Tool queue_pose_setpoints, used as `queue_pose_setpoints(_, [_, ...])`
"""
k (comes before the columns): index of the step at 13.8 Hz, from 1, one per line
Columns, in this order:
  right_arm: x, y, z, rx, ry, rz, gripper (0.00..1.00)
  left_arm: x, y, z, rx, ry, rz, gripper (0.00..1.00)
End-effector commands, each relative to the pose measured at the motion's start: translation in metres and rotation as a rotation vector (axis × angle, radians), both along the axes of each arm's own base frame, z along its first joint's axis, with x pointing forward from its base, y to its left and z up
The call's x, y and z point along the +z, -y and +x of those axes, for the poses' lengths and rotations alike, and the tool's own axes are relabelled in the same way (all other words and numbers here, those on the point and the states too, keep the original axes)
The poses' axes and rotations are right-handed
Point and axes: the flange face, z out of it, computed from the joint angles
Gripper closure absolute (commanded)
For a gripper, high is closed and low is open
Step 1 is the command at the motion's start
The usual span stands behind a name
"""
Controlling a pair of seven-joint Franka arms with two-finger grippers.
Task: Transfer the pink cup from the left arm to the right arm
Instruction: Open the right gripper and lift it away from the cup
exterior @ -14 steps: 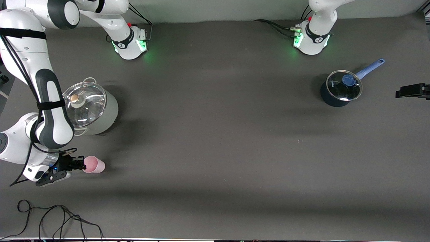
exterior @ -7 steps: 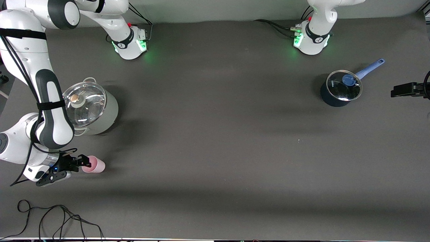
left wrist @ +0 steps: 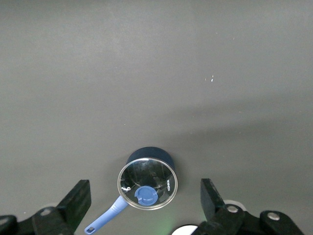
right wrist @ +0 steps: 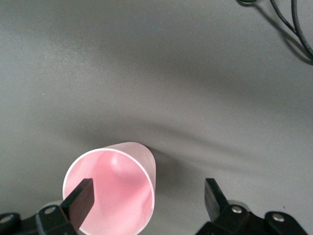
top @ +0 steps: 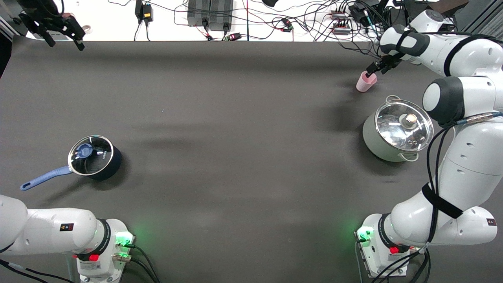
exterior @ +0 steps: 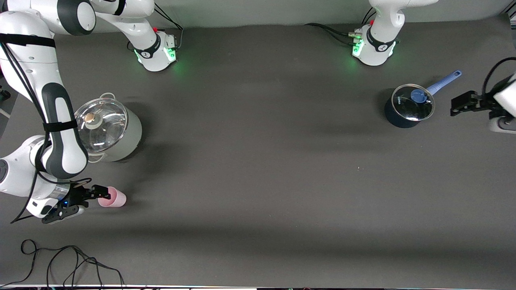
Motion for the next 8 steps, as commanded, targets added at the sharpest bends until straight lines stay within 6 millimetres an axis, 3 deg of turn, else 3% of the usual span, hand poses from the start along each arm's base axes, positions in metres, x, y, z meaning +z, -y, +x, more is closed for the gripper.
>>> queue_pose_setpoints(1, [0.053, 0.001, 0.006, 0.006, -0.026, 0.057, 0.0, -0.001, -0.004, -0.008, -0.009, 0.008, 0.034, 0.0])
queue_pose_setpoints(4, [0.113, -0.007, 0.002, -0.07, -0.063, 0.067, 0.0, 0.001, -0.01, -0.009, -0.022, 0.006, 0.025, 0.0])
queue_pose_setpoints(8, [0.197, -0.033, -0.022, -0.174, -0.094, 0.047, 0.0, 0.001, 0.008, -0.021, -0.024, -0.01, 0.014, 0.0])
